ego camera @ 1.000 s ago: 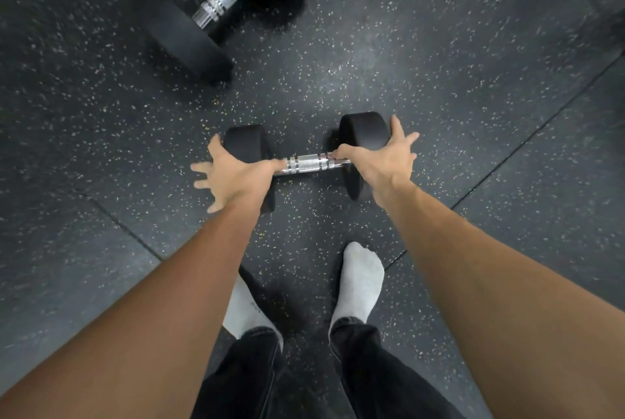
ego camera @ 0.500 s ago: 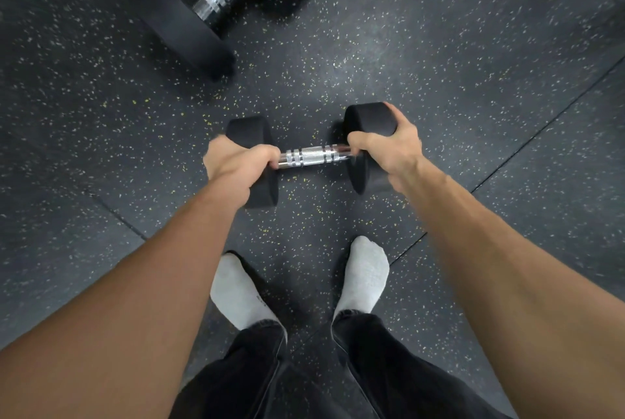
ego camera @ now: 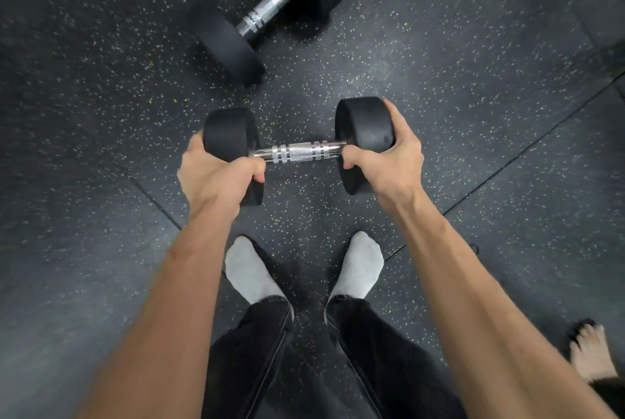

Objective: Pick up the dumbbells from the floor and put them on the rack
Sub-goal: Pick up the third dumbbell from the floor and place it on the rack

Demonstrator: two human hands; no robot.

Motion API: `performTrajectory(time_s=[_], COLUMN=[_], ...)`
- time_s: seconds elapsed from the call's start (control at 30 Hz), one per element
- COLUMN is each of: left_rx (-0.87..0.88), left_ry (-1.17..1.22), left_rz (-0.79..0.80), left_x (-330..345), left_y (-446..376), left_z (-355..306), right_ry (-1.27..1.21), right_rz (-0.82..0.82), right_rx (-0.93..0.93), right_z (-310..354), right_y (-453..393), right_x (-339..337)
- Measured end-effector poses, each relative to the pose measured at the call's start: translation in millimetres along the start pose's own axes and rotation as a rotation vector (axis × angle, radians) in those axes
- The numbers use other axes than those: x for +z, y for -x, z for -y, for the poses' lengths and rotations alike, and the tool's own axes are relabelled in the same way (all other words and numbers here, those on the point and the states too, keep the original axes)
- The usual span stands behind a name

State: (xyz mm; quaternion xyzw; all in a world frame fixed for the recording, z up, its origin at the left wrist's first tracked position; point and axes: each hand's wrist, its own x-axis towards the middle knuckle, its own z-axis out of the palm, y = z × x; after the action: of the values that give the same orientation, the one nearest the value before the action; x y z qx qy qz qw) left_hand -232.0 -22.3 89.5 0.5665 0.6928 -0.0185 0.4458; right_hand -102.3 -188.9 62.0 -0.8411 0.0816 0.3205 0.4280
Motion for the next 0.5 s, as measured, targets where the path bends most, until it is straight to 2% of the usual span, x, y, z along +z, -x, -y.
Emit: performTrajectory(time_s=[0.2, 0.5], left_rx=[0.151, 0.327], left_ry=[0.136, 0.419], left_rz=[-0.078, -0.274], left_x=[-108.1, -319.3], left_y=[54.9, 152.6], left_z=[-58.5, -184.9], right_ry=[-0.058, -0.098], right_rz=[0.008, 0.052], right_rx=[-0.237, -0.573], right_z=[105.4, 349.6], right_y=[79.3, 224.2], right_x=[-19.7, -48.0])
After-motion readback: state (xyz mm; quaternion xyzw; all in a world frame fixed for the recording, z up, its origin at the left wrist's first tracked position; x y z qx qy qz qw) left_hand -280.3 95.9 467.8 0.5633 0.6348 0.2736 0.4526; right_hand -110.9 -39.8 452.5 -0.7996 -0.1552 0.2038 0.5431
